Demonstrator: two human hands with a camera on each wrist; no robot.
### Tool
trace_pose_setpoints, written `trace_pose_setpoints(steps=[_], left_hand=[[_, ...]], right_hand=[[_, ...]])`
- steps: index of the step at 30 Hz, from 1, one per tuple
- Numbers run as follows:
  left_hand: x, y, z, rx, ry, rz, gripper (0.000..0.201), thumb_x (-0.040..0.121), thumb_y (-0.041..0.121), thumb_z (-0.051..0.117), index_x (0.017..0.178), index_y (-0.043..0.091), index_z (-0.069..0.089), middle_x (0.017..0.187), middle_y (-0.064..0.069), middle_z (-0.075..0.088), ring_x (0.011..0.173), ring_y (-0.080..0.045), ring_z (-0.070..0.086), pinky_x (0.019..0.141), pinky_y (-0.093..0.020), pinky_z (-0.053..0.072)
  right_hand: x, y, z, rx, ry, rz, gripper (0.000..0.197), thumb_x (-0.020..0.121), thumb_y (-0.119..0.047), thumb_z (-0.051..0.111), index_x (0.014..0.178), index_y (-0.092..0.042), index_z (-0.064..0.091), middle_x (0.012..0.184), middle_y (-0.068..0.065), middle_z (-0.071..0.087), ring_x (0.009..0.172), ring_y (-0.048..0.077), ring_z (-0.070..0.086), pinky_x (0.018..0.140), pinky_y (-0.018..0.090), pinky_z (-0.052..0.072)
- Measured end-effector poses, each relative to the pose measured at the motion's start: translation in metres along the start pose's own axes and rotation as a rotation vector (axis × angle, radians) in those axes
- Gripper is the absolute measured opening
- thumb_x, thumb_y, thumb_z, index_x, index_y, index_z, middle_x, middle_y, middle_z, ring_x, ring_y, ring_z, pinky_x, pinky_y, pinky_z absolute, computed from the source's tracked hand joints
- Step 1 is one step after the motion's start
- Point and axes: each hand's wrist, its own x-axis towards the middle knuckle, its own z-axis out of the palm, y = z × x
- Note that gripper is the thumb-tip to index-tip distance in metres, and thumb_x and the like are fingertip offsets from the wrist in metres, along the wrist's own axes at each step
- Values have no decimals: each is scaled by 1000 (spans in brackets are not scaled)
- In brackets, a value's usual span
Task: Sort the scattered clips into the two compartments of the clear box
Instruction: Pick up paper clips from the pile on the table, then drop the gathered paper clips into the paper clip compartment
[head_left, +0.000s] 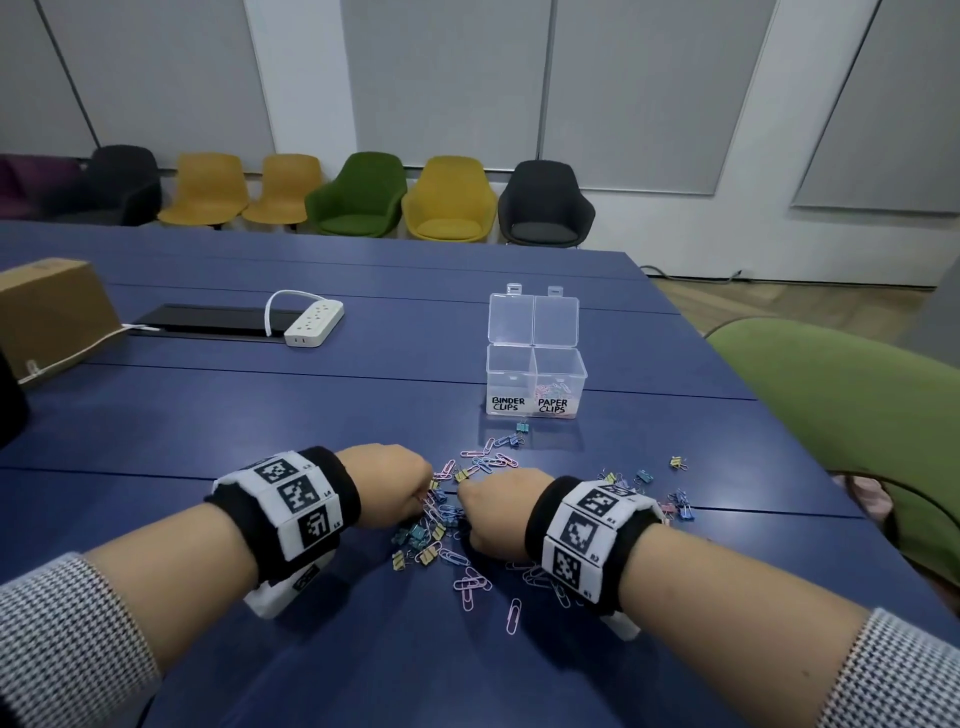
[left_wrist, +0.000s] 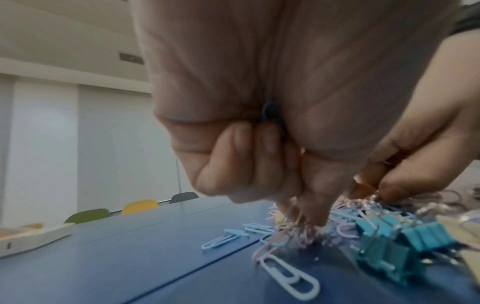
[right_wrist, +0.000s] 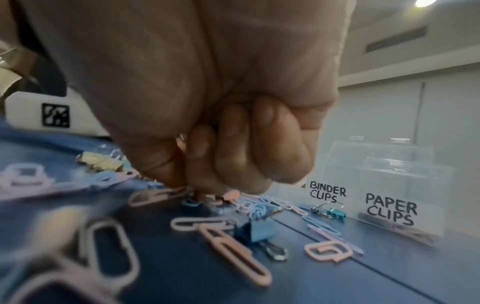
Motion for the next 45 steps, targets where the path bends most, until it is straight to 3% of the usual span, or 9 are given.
trace_pose_setpoints(steps=[3, 6, 13, 18, 22, 26, 36, 41, 45], left_hand=[[-3, -9, 1, -115, 48, 1, 20, 94, 27, 48, 102, 14, 61, 101, -4, 65, 83, -21, 53, 72, -27, 40], [-10, -26, -1, -371, 125, -3, 21, 94, 30, 52, 99, 13, 64, 89, 3, 63, 78, -13, 54, 70, -22, 42], [-30, -52, 4, -1838, 146, 87, 37, 57, 40, 85, 75, 16, 64, 59, 7, 28, 42, -4, 24, 36, -14, 21], [-30, -43, 14, -2547, -7, 119, 30, 48, 1, 73, 65, 12, 49, 56, 4, 30, 40, -10, 30, 34, -21, 24], [-22, -28, 21, -2642, 81, -118, 9, 67, 10, 40, 58, 13, 39, 59, 2, 27, 40, -12, 28, 38, -20, 18], [-14, -31, 19, -2535, 78, -289, 16, 76, 17, 43, 61, 10, 43, 61, -4, 42, 40, -14, 39, 34, -14, 26], [33, -34, -19, -1521, -178, -395, 20, 94, 5, 40, 76, 3, 49, 56, -8, 52, 42, -14, 46, 35, -18, 34], [90, -7, -88, -1720, -26, -241, 40, 102, 26, 33, 71, 5, 47, 56, -8, 51, 39, -12, 48, 37, -15, 37], [134, 30, -118, -2101, 202, -98, 51, 102, 43, 28, 78, 2, 50, 68, -10, 44, 54, -16, 45, 55, -25, 41]], right_hand=[[-3, 2, -5, 97, 5, 37, 25, 95, -20, 43, 111, -4, 52, 109, 17, 61, 93, 32, 56, 70, 31, 38], [-3, 20, -9, 374, 43, 58, 18, 93, -18, 40, 79, -9, 46, 77, 13, 49, 70, 26, 46, 54, 29, 33], [-13, 55, -1, 2036, 76, -34, 24, 87, -13, 37, 63, -17, 39, 57, -2, 34, 44, 9, 24, 44, 19, 12], [-6, 56, 3, 2417, 135, -76, 24, 88, -24, 41, 69, -12, 48, 61, 2, 46, 41, 10, 34, 36, 14, 21], [4, 53, -1, 2378, 122, 135, 37, 98, -30, 40, 65, -16, 42, 45, -5, 35, 29, 5, 25, 29, 12, 14], [2, 61, -4, 2101, 106, 240, 42, 99, -36, 41, 61, -19, 37, 41, -8, 27, 28, 4, 21, 32, 10, 14], [-14, 132, -19, 853, -427, 210, 34, 96, -23, 49, 63, -15, 55, 51, -2, 47, 32, 6, 38, 33, 11, 24], [-1, 163, -55, 516, -34, 379, 43, 98, -36, 41, 61, -15, 42, 55, 3, 42, 40, 17, 34, 35, 15, 29], [37, 183, -57, 978, 441, 402, 38, 96, -22, 39, 59, -16, 35, 55, 4, 36, 44, 19, 30, 41, 22, 26]])
